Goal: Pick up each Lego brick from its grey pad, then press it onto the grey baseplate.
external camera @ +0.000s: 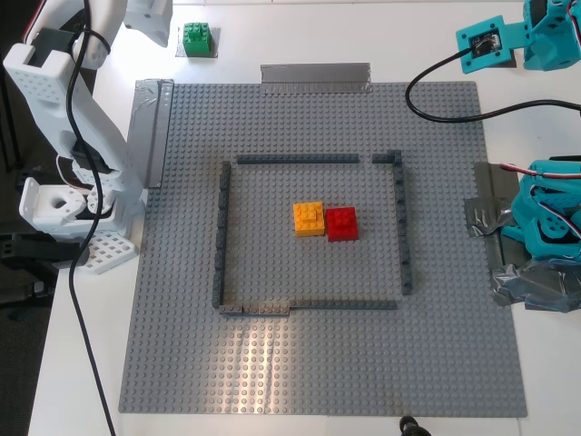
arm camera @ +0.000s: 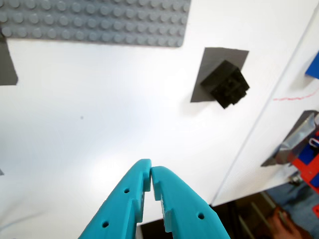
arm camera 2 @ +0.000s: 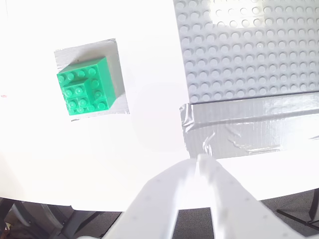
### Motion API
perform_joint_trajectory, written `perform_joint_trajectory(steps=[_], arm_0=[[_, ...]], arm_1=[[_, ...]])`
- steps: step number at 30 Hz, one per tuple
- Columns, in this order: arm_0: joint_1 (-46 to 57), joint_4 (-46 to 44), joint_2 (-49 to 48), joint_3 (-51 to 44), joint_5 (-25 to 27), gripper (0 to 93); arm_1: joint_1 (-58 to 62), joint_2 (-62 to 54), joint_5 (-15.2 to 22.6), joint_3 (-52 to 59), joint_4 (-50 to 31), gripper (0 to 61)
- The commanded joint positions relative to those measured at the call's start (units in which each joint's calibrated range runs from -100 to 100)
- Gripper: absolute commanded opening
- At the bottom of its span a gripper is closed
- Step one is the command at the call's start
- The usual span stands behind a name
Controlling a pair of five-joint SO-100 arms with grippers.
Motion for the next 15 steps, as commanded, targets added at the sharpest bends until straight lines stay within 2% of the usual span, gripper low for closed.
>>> perform_joint_trajectory(steps=[1, 15], arm_0=[[1.98, -3.42, -0.93, 1.26, 1.94, 0.0], [1.98, -3.42, -0.93, 0.54, 0.13, 0.0]], arm_1=[[9.67, -36.99, 5.32, 34.7, 2.34, 0.2], [9.74, -37.08, 5.57, 34.6, 2.5, 0.2]])
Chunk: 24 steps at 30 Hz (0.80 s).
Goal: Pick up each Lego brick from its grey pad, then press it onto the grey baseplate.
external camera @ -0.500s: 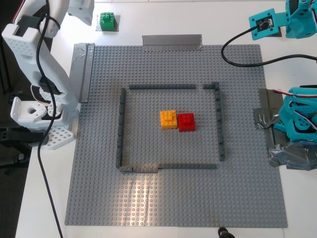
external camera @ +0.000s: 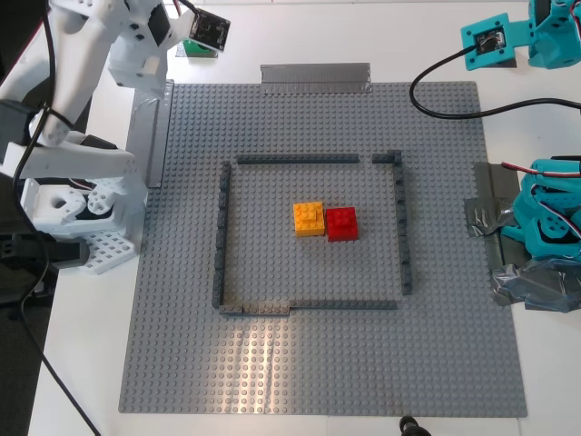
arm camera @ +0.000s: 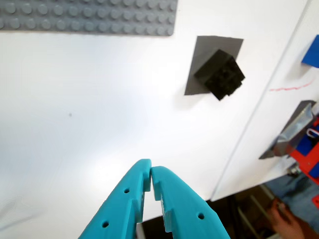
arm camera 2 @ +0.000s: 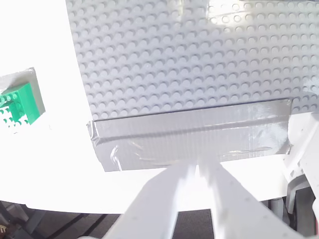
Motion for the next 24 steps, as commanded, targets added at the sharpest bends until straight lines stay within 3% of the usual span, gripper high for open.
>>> perform_joint_trajectory(steps=[1, 10, 17, 24], arm_0=[[0.21, -0.38, -0.93, -1.02, -0.29, 0.0], [0.28, 0.27, -0.33, -0.66, -0.43, 0.0], [0.5, -0.21, -0.93, -1.92, -5.61, 0.0], [3.25, -0.46, 0.18, -6.35, -5.56, 0.0]], arm_1=[[0.1, -2.79, 0.1, -0.6, 0.09, 0.2], [-0.04, -0.65, 0.78, -6.11, 0.99, 0.2], [-0.55, 4.85, 0.19, -14.77, 0.09, 0.2], [-2.36, 9.14, 2.63, -21.19, -0.07, 0.2]])
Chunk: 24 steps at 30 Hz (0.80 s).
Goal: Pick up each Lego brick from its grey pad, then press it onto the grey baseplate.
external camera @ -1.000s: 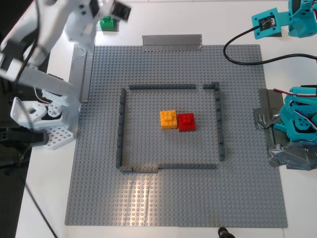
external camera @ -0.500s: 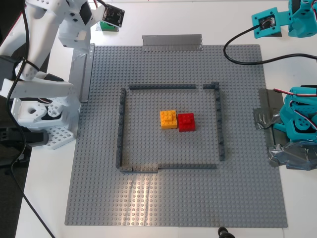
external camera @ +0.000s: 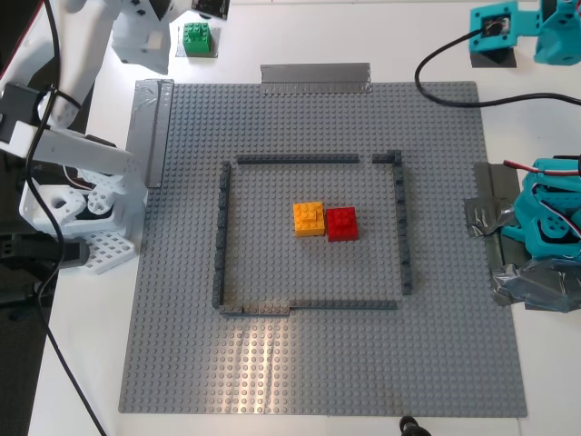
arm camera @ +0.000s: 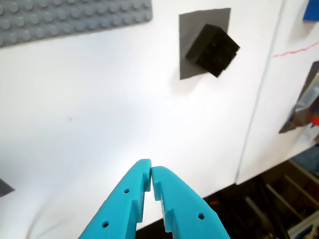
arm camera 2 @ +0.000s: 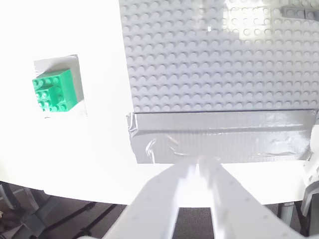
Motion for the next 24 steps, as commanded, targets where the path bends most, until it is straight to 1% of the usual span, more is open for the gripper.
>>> perform_joint_trajectory(steps=[1, 4, 7, 10, 13, 15, 17, 19, 24], arm_0=[[0.89, -0.46, 0.53, -5.2, 0.08, 0.0], [1.03, -0.46, 5.08, -9.9, 0.08, 0.0], [1.97, -0.38, 11.52, -16.49, 0.08, 0.0], [2.48, -0.38, 19.76, -24.61, 0.62, 0.0], [3.35, 0.19, 27.48, -32.47, 4.62, 0.0], [3.72, -0.05, 32.03, -37.25, 6.87, 0.0], [3.93, 0.27, 36.07, -41.77, 9.31, 0.0], [4.59, 1.09, 39.58, -46.1, 12.68, 0.0], [4.66, 5.24, 44.13, -54.59, 21.42, 0.0]], arm_1=[[-1.31, 1.53, 1.76, -8.17, -0.72, 0.2], [-1.82, 3.77, 3.07, -10.34, -1.53, 0.5], [-1.82, 4.28, 3.37, -10.7, -5.03, 4.5], [-2.25, 8.49, 3.07, -13.59, -5.68, 2.7], [-2.98, 13.89, 2.24, -17.84, -4.86, 1.9], [-3.7, 18.96, 2.0, -23.16, -2.99, 0.5], [-4.36, 22.82, 2.1, -26.68, -2.02, 0.2], [-5.01, 25.23, 2.83, -27.86, -1.94, 0.2], [-6.75, 31.23, 3.22, -33.37, -1.94, 0.2]])
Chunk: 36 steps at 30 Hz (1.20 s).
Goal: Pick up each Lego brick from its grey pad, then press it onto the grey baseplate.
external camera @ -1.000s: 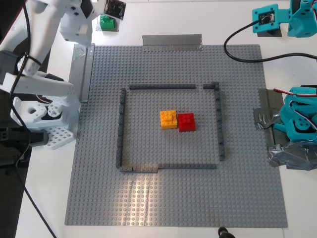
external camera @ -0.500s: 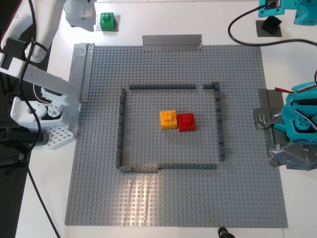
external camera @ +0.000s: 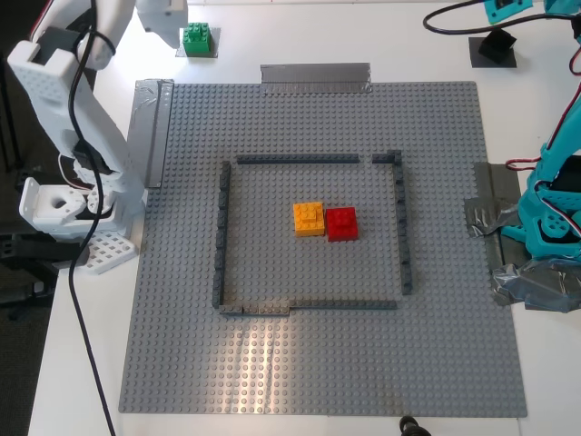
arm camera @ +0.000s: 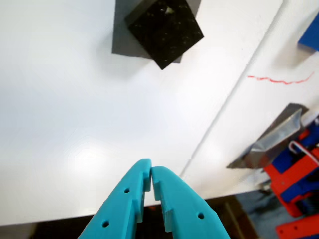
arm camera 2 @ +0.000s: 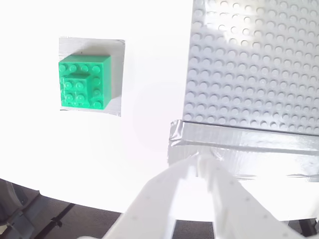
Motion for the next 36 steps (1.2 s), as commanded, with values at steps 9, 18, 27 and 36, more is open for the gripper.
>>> perform_joint_trajectory(steps=[9, 18, 27, 36], arm_0=[[-1.81, 18.53, 2.14, -12.91, 12.46, 5.5], [-4.42, 19.42, 3.68, -15.35, 11.24, 18.1], [-4.42, 10.47, 7.89, -13.99, 14.56, 19.2], [-3.91, 7.14, 11.75, -13.99, 19.01, 20.8]], arm_1=[[-2.67, 16.98, 0.73, -27.76, 0.72, 5.3], [-2.53, 25.82, 2.34, -37.33, -2.61, 17.9], [-2.96, 29.86, -0.88, -35.26, -5.87, 20.4], [-3.11, 31.92, -1.27, -35.44, -7.17, 20.1]])
